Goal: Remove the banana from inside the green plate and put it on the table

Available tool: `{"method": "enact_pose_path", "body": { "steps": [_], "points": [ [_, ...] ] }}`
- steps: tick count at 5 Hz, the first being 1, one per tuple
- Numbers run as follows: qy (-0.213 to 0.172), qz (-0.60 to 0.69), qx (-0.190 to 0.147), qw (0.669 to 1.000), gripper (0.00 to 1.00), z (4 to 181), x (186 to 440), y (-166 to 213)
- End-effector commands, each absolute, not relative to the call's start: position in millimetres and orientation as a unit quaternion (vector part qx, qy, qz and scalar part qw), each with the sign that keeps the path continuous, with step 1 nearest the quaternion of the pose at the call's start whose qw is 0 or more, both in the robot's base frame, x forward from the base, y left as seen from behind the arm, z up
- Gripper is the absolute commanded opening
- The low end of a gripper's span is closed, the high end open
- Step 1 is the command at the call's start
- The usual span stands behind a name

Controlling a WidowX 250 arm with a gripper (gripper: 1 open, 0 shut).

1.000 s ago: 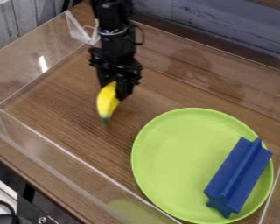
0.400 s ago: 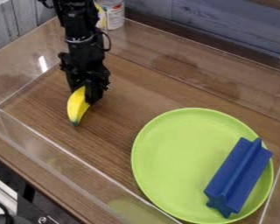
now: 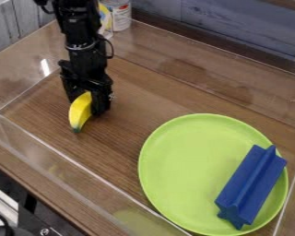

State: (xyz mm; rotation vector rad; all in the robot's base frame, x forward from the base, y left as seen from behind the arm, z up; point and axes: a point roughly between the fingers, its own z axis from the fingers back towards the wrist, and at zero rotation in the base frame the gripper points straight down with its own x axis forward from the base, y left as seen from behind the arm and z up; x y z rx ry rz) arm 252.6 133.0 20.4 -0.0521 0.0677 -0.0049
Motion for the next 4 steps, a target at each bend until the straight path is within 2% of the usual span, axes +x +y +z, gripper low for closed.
{"method": "enact_pose_path", "body": {
  "steps": [1, 4],
  "points": [
    [0.023, 0.009, -0.026, 0.999, 1.00, 32.3, 250.2, 136.7],
    [0.025, 0.019, -0.046, 0.998, 1.00, 41.7, 242.9, 131.3]
  ]
}}
